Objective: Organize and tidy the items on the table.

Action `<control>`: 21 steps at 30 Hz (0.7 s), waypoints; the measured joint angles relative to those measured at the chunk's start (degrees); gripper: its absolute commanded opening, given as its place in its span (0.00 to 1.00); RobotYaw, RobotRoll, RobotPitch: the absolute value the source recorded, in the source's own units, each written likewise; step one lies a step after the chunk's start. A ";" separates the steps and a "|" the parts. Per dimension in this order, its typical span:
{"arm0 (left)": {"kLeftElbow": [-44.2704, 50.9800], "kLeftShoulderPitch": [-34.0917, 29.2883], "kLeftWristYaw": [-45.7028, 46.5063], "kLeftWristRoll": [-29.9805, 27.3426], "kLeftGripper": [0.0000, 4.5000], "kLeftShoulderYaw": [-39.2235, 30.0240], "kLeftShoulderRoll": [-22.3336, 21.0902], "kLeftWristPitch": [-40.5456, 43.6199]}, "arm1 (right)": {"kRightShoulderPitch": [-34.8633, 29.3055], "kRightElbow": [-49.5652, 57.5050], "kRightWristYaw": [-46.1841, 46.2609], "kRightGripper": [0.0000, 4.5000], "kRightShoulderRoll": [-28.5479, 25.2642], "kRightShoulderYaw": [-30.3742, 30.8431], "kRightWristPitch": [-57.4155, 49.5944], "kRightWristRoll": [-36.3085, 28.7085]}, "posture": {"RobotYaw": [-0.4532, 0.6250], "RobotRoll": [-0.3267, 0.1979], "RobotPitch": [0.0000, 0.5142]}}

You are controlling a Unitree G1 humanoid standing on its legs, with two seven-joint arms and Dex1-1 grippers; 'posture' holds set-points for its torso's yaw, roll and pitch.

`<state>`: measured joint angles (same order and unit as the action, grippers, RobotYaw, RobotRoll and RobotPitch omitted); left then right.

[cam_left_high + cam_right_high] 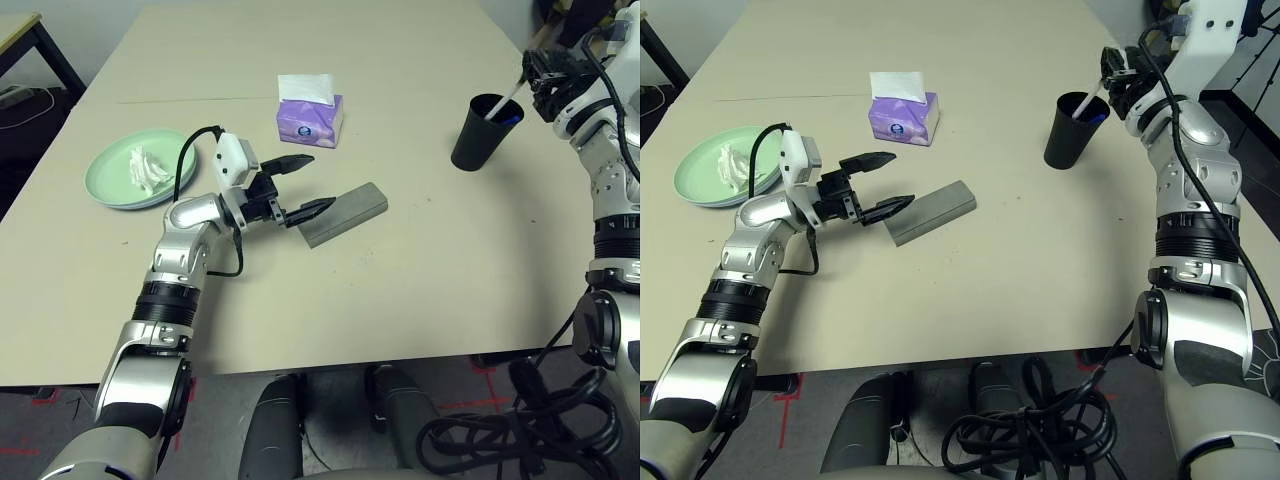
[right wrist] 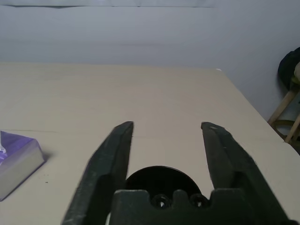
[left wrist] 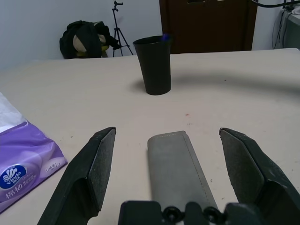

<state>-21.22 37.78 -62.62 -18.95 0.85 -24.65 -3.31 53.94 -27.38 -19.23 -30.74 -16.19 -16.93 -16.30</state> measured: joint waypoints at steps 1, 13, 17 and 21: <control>0.01 -0.06 0.02 0.00 1.00 0.00 0.00 0.08 | -0.01 0.00 -0.04 1.00 0.00 0.00 0.00 0.01 | 0.39 0.62 0.26; 1.14 -0.22 17.96 2.64 1.00 -4.26 4.54 1.32 | -14.47 11.02 -16.68 1.00 7.23 0.04 13.17 -7.51 | 0.39 0.62 0.23; 5.85 -1.71 35.15 3.77 1.00 -10.22 8.25 3.89 | -23.17 14.10 -18.44 1.00 8.66 0.44 14.94 -7.69 | 0.40 0.62 0.22; 9.33 -5.73 46.08 5.57 1.00 -13.30 9.91 6.01 | -26.48 13.84 -15.94 1.00 10.36 0.56 16.22 -6.22 | 0.43 0.62 0.19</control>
<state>-11.89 32.05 -16.54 -13.38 -12.45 -14.74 2.70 27.46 -13.54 -35.17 -20.38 -15.63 -0.71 -22.52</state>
